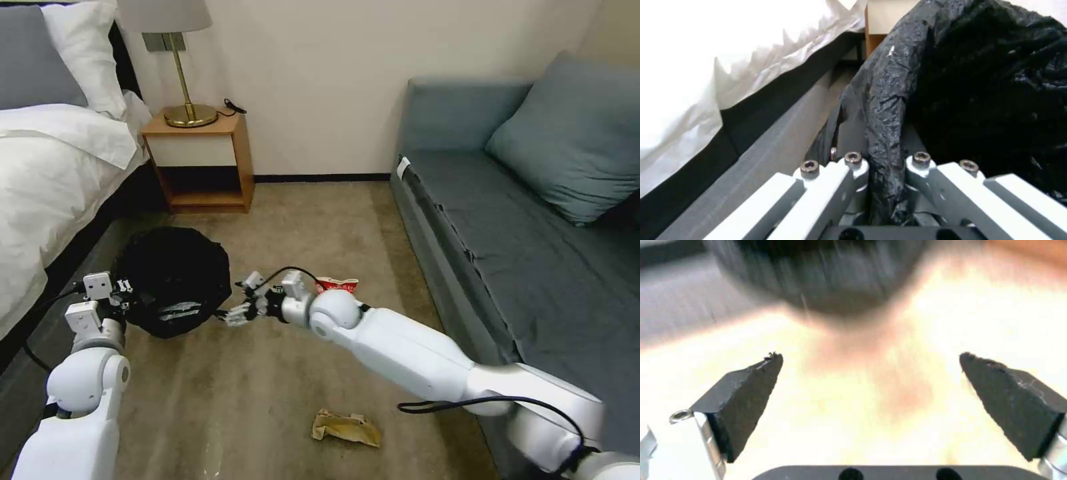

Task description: Pick up the trash bin, then pick up the garbage on the floor and place it into the trash bin.

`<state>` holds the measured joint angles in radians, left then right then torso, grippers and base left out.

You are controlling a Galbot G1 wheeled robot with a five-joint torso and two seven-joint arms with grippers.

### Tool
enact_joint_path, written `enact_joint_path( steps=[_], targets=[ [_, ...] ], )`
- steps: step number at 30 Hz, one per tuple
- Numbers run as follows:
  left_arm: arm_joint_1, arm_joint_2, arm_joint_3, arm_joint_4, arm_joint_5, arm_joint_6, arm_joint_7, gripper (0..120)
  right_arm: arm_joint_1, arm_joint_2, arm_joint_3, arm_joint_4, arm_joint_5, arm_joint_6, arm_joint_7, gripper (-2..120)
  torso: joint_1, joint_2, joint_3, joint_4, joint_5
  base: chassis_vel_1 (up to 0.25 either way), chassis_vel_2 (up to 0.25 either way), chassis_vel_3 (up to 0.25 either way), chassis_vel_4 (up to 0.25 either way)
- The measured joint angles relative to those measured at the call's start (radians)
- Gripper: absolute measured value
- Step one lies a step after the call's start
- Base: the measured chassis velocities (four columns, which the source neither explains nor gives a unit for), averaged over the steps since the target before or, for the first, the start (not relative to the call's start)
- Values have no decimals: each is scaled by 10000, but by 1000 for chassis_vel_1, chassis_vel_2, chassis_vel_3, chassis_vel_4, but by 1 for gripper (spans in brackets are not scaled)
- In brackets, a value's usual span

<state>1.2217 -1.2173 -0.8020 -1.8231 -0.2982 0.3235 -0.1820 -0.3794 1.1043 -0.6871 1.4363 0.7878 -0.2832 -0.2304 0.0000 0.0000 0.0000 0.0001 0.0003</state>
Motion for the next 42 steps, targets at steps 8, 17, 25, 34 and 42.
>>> enact_joint_path(
  steps=[8, 17, 25, 34, 42],
  targets=[
    [-77, -145, 35, -98, 135, 39, 4, 4, -973, -2042, -471, 1125, -993, -1281, -912, 100, 0, 0, -1, -4, 2, 0, 0, 0, 0],
    [-183, -535, 141, -92, 508, 112, 32, 4, -1408, -2417, -799, 1654, -1778, -1876, -1651, 100, 0, 0, -1, 0, -2, 0, 0, 0, 0],
    [-274, -754, 131, -166, 564, 204, 34, 4, -1679, -2353, -1049, 1077, -2440, -1837, -1882, 100, 0, 0, 0, -1, -2, 0, 0, 0, 0],
    [-380, -907, 202, -333, 552, 384, 59, 4, -1951, -1907, -1099, -269, -3176, -1556, -2127, 99, 0, 0, 0, -2, -3, 0, 0, 0, 0],
    [-212, -731, 127, -104, 552, 213, 186, 4, -2035, -1642, -998, -1232, -3299, -925, -2581, 73, 0, 0, 0, 0, -4, 0, 0, 0, 0]
  ],
)
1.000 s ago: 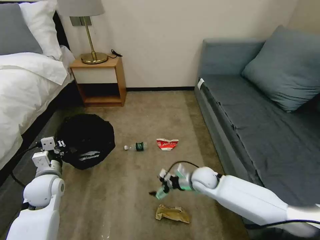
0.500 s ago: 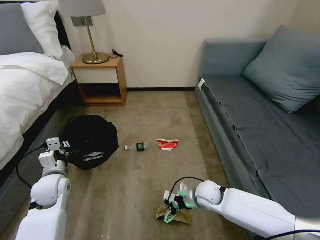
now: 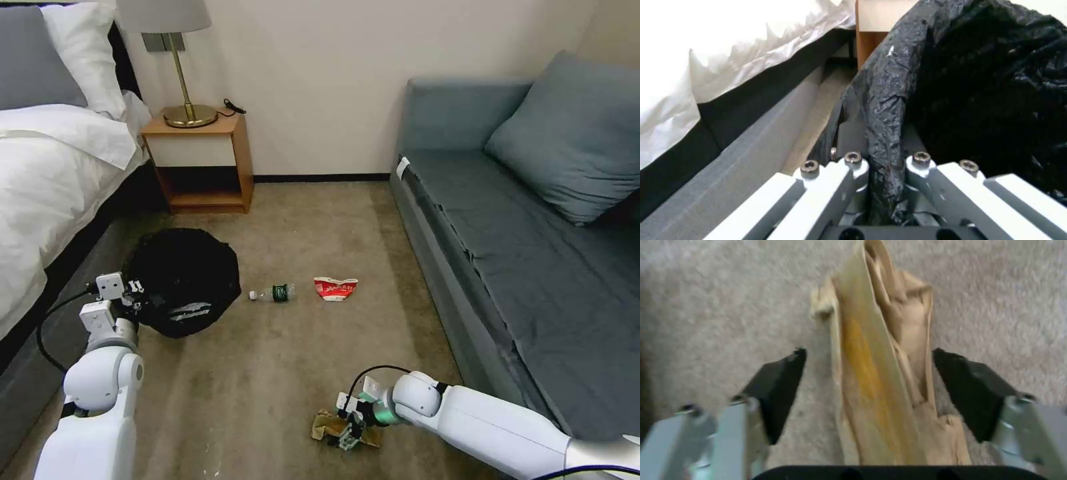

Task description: Pick up the trash bin, then pick up the garbage on the floor and place it into the trash bin.

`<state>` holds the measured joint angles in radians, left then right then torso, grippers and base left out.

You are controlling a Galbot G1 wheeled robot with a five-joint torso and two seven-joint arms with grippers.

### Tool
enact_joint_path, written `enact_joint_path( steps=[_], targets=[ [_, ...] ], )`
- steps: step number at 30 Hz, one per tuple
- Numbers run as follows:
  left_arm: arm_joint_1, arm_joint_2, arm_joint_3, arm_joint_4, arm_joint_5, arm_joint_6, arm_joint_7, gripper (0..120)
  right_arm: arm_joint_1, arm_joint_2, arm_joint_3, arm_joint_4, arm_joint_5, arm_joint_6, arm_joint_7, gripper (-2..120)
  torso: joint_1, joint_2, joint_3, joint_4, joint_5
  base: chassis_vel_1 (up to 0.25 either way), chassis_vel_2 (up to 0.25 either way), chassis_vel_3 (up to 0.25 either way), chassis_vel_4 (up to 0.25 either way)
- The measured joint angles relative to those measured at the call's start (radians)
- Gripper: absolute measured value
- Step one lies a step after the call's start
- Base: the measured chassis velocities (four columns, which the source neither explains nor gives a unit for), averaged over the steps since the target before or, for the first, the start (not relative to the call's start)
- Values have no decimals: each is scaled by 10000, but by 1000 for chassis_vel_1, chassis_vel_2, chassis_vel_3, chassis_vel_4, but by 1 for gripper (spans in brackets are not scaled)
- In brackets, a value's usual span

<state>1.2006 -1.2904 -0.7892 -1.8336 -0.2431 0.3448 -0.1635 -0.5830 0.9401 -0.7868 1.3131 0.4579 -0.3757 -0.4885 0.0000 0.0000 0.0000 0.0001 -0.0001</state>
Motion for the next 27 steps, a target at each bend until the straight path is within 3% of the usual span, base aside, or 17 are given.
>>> enact_joint_path(
  steps=[9, 16, 18, 27],
  targets=[
    [-30, 206, -34, 120, -84, -39, 17, 4, -18, 56, -7, -230, -104, 299, -244, 37, 0, -1, 1, -1, 1, 0, 0, 0, 0],
    [-65, 329, -31, 196, -115, -64, 38, 4, -9, 140, 50, -252, -65, 301, -238, 16, 0, 0, 1, -1, 0, 0, 0, 0, 0],
    [-69, 346, -21, 197, -124, -65, 55, 4, -3, 162, 69, -252, -47, 301, -232, 4, 0, 0, 1, -1, 1, 0, 0, 0, 0],
    [150, 469, 9, 143, -157, -69, 55, 4, 86, 11, 211, 256, 339, 579, -167, 0, 0, -1, 1, -2, 1, 0, 0, 0, 0]
  ],
)
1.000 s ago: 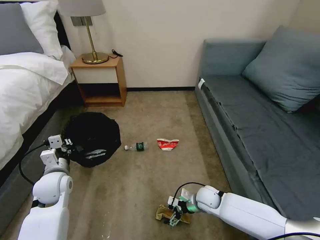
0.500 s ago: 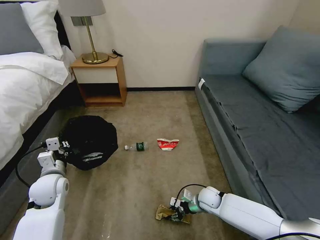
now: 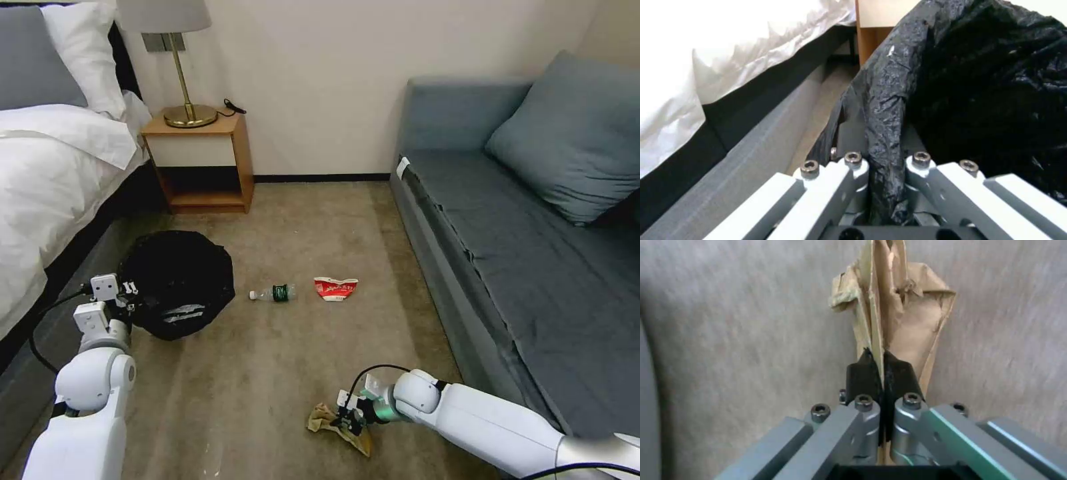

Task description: Pick up the trash bin, then pick up the garbage on the floor and place it into the trash bin.

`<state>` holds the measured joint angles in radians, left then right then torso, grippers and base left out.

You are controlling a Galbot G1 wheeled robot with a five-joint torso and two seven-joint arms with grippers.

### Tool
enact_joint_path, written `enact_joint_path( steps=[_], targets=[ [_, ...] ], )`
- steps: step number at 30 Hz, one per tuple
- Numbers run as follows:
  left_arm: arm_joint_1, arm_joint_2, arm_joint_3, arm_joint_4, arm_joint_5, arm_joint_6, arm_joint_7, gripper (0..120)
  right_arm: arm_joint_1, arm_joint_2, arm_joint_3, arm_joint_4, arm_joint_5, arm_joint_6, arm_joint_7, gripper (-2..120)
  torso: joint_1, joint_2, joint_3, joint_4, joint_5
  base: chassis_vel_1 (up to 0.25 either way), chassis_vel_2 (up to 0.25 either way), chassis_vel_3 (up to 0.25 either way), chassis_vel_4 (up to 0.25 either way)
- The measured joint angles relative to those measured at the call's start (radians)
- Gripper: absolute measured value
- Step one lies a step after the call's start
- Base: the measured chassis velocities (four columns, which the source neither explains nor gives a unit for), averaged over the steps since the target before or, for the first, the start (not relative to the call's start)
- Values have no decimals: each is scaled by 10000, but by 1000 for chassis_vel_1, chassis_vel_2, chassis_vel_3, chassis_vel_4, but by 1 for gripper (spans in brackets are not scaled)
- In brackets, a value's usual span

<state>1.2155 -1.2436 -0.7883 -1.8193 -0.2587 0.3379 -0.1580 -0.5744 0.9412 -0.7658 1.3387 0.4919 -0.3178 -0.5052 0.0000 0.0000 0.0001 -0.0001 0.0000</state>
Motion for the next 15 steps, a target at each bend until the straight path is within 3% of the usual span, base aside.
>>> enact_joint_path(
  steps=[4, 10, 15],
  targets=[
    [151, 85, -69, -61, -39, 11, 10, 4, 112, 11, 687, 526, 777, 944, 456, 0, 0, 0, 0, -1, 1, 0, 0, 0, 0],
    [388, 103, -103, -109, -46, -1, 75, 4, 821, 66, 1214, 1436, 2099, 1400, 1129, 0, 0, 0, 0, 1, -3, 0, 0, 0, 0],
    [565, -9, -87, -173, -19, -84, 132, 4, 2174, 639, 1326, 2028, 3680, 1586, 1940, 0, 0, 0, 0, 0, -5, 0, 0, 0, 0]
  ],
)
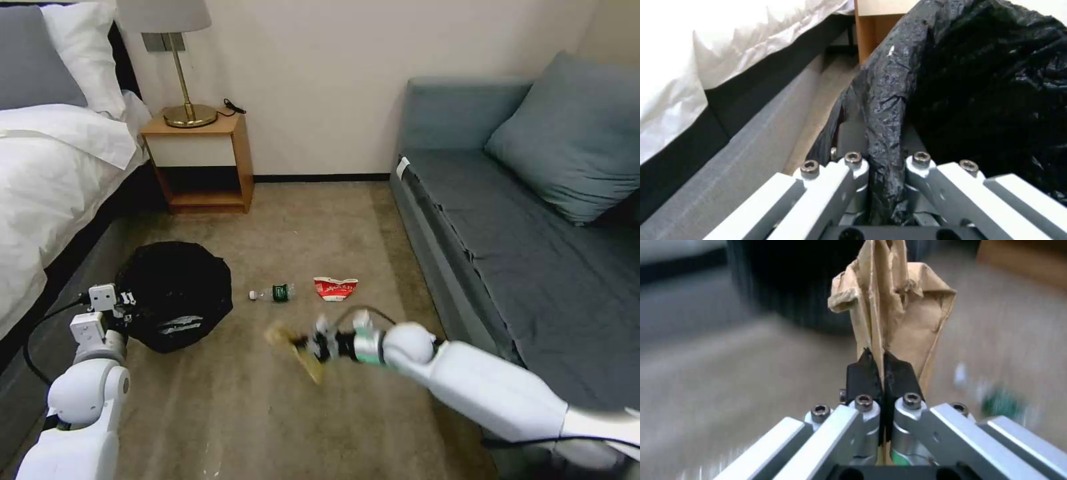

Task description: Pick up the trash bin, then pick up the garbage on the floor and place it into the trash bin.

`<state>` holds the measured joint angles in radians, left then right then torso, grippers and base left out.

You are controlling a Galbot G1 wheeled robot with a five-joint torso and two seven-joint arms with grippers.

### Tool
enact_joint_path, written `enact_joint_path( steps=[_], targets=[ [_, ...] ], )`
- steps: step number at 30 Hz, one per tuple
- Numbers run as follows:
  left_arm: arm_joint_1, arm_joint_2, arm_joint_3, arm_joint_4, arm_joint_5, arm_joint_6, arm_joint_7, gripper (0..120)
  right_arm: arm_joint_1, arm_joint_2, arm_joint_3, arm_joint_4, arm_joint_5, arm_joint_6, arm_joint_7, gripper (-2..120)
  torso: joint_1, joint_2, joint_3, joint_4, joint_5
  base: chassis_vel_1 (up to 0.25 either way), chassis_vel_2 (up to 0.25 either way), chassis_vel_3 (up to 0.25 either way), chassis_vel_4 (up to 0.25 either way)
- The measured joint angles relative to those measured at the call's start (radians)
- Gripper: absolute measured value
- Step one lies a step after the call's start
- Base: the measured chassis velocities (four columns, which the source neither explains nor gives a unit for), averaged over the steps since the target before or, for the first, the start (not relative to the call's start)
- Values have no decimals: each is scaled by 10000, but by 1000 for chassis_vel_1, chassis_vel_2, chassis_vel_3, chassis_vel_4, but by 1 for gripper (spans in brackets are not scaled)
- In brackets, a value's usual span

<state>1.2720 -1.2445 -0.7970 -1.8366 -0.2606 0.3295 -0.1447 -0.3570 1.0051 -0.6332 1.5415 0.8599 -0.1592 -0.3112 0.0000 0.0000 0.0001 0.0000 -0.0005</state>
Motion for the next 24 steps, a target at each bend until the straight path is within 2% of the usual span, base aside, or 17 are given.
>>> enact_joint_path(
  steps=[2, 3, 6, 7, 10, 14, 24],
  targets=[
    [50, -50, 45, -59, 33, -27, 46, 4, 766, 796, -207, 12, 619, 321, 474, 0, 0, 0, 0, 0, 3, 0, 0, 0, 0],
    [50, -50, 45, -59, 33, -27, 46, 4, 766, 796, -207, 12, 619, 321, 474, 0, 0, 0, 0, 0, 3, 0, 0, 0, 0],
    [77, -70, 83, -129, 34, -36, 108, 4, 1398, 2165, -479, -241, 1310, 434, 829, 0, 0, 0, 0, 5, 2, 0, 0, 0, 0],
    [77, -70, 83, -129, 34, -36, 108, 4, 1398, 2165, -479, -241, 1310, 434, 829, 0, 0, 0, 0, 5, 2, 0, 0, 0, 0],
    [68, -67, 88, -168, 11, -36, 108, 4, 1606, 3157, -739, -902, 1624, 622, 963, 0, 0, 0, 0, 7, 1, 0, 0, 0, 0],
    [80, -88, 101, -326, -57, 3, 109, 4, 1607, 3606, -945, -1675, 1676, 882, 1019, 0, 0, 0, 0, 0, 2, 0, 0, 0, 0],
    [39, -157, 249, -423, -158, 93, 146, 4, 1531, 4507, -1021, -3924, 1401, 1431, 1056, 0, 0, 0, 0, 0, 3, 0, 0, 0, 0]
  ],
)
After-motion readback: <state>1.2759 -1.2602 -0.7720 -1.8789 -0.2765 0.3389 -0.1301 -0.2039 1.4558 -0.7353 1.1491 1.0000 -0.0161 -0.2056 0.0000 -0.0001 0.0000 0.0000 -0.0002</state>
